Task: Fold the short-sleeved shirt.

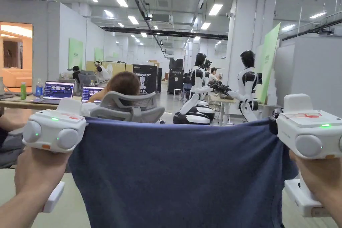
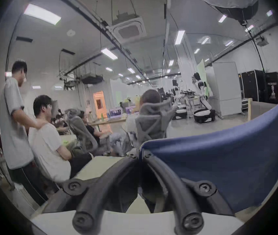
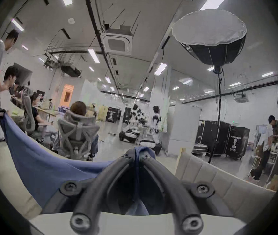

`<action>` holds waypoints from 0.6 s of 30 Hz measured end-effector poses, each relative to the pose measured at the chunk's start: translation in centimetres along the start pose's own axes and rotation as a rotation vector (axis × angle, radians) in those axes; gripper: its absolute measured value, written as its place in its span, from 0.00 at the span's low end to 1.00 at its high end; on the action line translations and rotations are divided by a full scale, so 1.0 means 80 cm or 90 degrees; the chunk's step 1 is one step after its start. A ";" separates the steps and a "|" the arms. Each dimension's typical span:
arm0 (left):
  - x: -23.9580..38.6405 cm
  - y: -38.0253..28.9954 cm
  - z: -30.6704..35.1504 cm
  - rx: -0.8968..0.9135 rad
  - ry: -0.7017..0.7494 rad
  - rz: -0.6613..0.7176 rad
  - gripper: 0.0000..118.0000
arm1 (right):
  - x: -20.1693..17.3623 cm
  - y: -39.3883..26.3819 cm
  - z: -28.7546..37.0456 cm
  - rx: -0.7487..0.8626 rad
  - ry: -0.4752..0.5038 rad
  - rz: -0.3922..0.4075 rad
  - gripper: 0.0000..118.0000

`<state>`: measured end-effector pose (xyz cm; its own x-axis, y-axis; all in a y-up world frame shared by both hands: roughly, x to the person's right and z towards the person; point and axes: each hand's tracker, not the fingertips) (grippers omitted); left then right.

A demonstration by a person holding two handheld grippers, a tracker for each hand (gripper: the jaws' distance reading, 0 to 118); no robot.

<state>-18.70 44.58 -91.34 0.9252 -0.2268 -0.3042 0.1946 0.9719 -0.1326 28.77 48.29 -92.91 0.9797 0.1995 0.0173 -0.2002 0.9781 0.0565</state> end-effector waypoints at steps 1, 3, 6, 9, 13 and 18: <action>0.000 0.008 -0.007 0.009 0.014 -0.023 0.00 | -0.001 0.007 -0.008 0.005 0.000 0.000 0.03; -0.004 0.022 -0.021 0.017 0.029 -0.040 0.00 | -0.005 0.019 -0.025 0.013 -0.004 0.007 0.03; -0.014 0.042 -0.043 0.022 0.043 -0.035 0.00 | -0.013 0.035 -0.053 0.028 -0.009 0.019 0.03; -0.020 0.060 -0.052 0.029 0.057 -0.038 0.00 | -0.018 0.050 -0.075 0.038 -0.005 -0.002 0.03; -0.030 0.079 -0.059 0.045 0.065 -0.031 0.00 | -0.024 0.065 -0.090 0.052 -0.011 -0.010 0.03; -0.033 0.070 -0.062 0.041 0.062 -0.015 0.00 | -0.032 0.059 -0.089 0.057 -0.012 -0.006 0.03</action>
<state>-21.65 50.28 -95.99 0.8845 -0.2511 -0.3931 0.2386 0.9677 -0.0813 25.34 52.80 -99.76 0.9814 0.1886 0.0346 -0.1917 0.9705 0.1461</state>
